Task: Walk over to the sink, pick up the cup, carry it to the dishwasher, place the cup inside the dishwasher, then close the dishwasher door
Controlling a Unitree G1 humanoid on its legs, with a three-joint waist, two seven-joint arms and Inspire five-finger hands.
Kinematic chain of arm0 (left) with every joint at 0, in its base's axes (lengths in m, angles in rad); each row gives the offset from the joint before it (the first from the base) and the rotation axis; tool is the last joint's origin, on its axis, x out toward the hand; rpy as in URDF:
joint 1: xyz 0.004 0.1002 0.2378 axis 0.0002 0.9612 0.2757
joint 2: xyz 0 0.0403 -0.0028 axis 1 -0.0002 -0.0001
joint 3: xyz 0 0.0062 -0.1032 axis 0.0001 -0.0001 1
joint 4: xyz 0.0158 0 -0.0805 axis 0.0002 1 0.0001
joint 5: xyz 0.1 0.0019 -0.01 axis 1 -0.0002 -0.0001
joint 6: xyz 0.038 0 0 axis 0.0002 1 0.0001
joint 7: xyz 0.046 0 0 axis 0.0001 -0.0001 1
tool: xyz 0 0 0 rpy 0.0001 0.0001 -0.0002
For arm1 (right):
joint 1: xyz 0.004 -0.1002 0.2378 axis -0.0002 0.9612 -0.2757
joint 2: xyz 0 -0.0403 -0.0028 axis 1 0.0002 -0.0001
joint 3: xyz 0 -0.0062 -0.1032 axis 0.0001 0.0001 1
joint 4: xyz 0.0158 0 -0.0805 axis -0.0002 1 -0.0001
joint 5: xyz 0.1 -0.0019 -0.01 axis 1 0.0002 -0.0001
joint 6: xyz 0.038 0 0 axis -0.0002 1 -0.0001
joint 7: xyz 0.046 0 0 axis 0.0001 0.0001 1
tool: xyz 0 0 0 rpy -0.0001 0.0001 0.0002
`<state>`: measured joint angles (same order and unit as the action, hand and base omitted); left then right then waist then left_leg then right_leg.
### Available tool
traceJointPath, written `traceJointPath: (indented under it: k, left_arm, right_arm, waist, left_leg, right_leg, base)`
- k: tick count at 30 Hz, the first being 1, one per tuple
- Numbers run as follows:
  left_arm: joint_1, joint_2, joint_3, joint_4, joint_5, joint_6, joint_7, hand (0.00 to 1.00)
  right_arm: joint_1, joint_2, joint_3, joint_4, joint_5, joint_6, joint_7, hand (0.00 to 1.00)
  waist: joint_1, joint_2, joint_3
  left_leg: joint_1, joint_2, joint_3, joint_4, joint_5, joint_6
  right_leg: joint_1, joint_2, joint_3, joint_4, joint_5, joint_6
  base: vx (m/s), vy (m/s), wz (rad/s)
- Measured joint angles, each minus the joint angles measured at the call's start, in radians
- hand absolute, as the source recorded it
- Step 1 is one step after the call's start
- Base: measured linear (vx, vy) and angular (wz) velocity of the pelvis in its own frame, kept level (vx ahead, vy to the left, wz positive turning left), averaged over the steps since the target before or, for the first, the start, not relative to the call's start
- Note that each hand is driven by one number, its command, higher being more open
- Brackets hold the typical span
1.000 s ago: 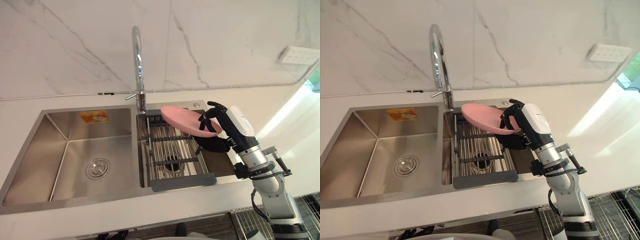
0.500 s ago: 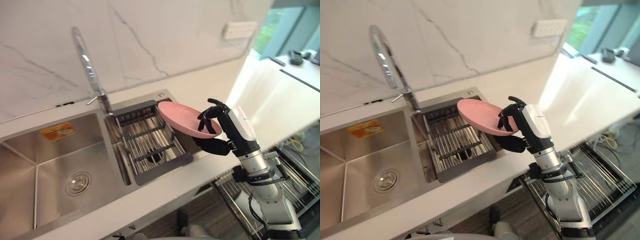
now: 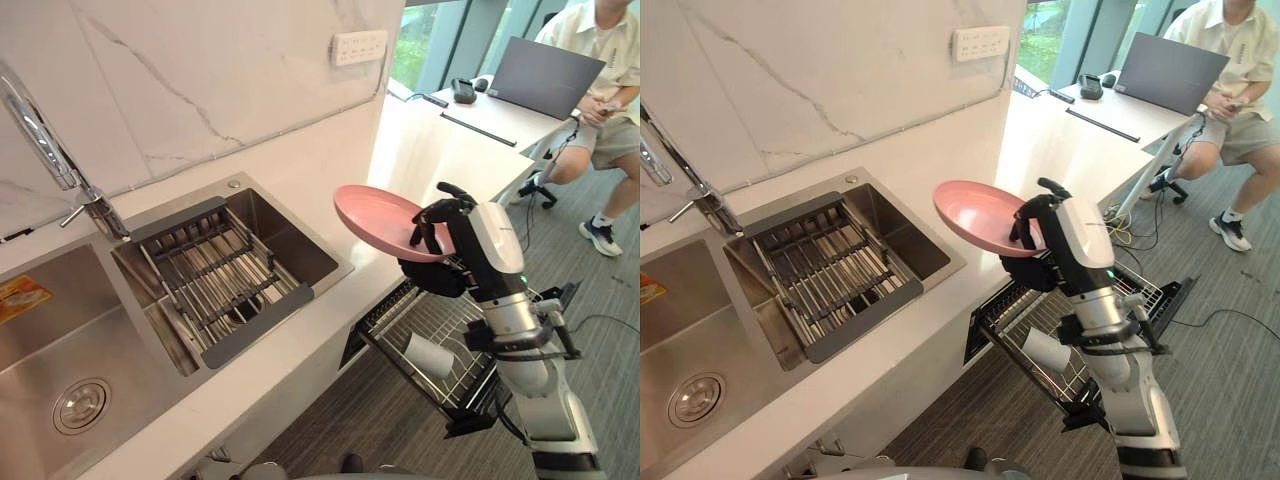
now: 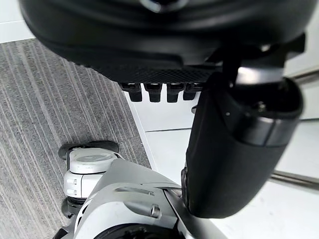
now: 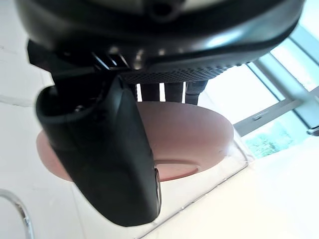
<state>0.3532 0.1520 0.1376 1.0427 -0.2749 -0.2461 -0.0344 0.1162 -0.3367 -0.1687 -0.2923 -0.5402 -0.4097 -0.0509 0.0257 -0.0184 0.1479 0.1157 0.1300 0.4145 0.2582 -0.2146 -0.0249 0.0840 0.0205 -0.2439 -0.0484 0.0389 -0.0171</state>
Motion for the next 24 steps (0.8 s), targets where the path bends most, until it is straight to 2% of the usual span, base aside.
traceJointPath:
  k: [3, 6, 11, 16, 18, 22, 24]
  left_arm:
    - [0.006, -0.004, 0.000, 0.014, 0.001, -0.016, -0.001, 1.00]
    - [0.010, -0.005, 0.000, 0.015, 0.012, -0.017, -0.001, 1.00]
    - [0.013, -0.004, 0.002, 0.018, 0.023, -0.017, -0.003, 1.00]
    - [-0.011, -0.006, -0.002, 0.023, 0.044, -0.003, -0.011, 1.00]
    - [-0.040, -0.007, -0.031, 0.023, 0.063, 0.009, -0.011, 1.00]
    - [-0.069, -0.007, -0.070, 0.024, 0.065, 0.012, -0.012, 1.00]
    - [-0.087, -0.003, -0.083, 0.022, 0.064, 0.012, -0.013, 1.00]
  right_arm:
    - [0.038, 0.029, -0.054, -0.012, 0.000, 0.004, 0.002, 0.00]
    - [0.096, 0.054, -0.099, -0.012, -0.003, 0.023, -0.003, 0.00]
    - [0.132, 0.071, -0.105, 0.045, -0.005, 0.052, -0.053, 0.00]
    - [0.130, 0.100, -0.125, 0.208, -0.011, 0.084, -0.160, 0.00]
    - [0.111, 0.097, -0.155, 0.280, -0.012, 0.105, -0.227, 0.00]
    - [0.061, 0.076, -0.177, 0.388, -0.013, 0.155, -0.312, 0.00]
    - [0.046, 0.058, -0.178, 0.416, -0.013, 0.180, -0.352, 0.00]
  waist:
    - [-0.017, 0.001, 0.000]
    - [-0.022, 0.001, 0.000]
    - [-0.027, 0.008, 0.004]
    - [-0.028, 0.037, 0.021]
    - [-0.032, 0.075, 0.042]
    - [-0.043, 0.111, 0.062]
    - [-0.043, 0.107, 0.081]
  left_leg:
    - [-0.001, -0.007, 0.014, -0.006, 0.002, 0.001]
    - [0.002, -0.011, 0.022, -0.007, 0.002, 0.002]
    - [0.002, -0.011, 0.025, -0.010, 0.003, 0.003]
    - [-0.023, -0.010, 0.028, -0.009, 0.003, 0.002]
    - [-0.056, -0.010, 0.028, 0.002, 0.004, 0.004]
    - [-0.103, -0.019, 0.003, 0.007, 0.011, 0.010]
    - [-0.129, -0.028, -0.013, 0.006, 0.018, 0.017]
  right_leg:
    - [0.010, -0.001, 0.017, -0.042, 0.030, -0.002]
    - [0.008, -0.004, 0.023, -0.042, 0.034, -0.001]
    - [0.007, -0.006, 0.025, -0.042, 0.034, 0.001]
    - [-0.021, -0.007, 0.024, -0.033, 0.032, 0.003]
    - [-0.080, -0.015, 0.023, 0.025, 0.007, 0.005]
    - [-0.170, -0.034, 0.020, 0.124, -0.042, 0.008]
    - [-0.218, -0.044, 0.020, 0.171, -0.063, 0.007]
  base:
    - [-0.04, 0.052, -0.16]
    - [-0.01, 0.059, -0.07]
    - [0.02, 0.039, -0.01]
    - [0.02, 0.030, 0.00]
    - [0.00, 0.057, 0.01]
    - [0.01, 0.014, 0.05]
    - [0.01, -0.006, 0.02]
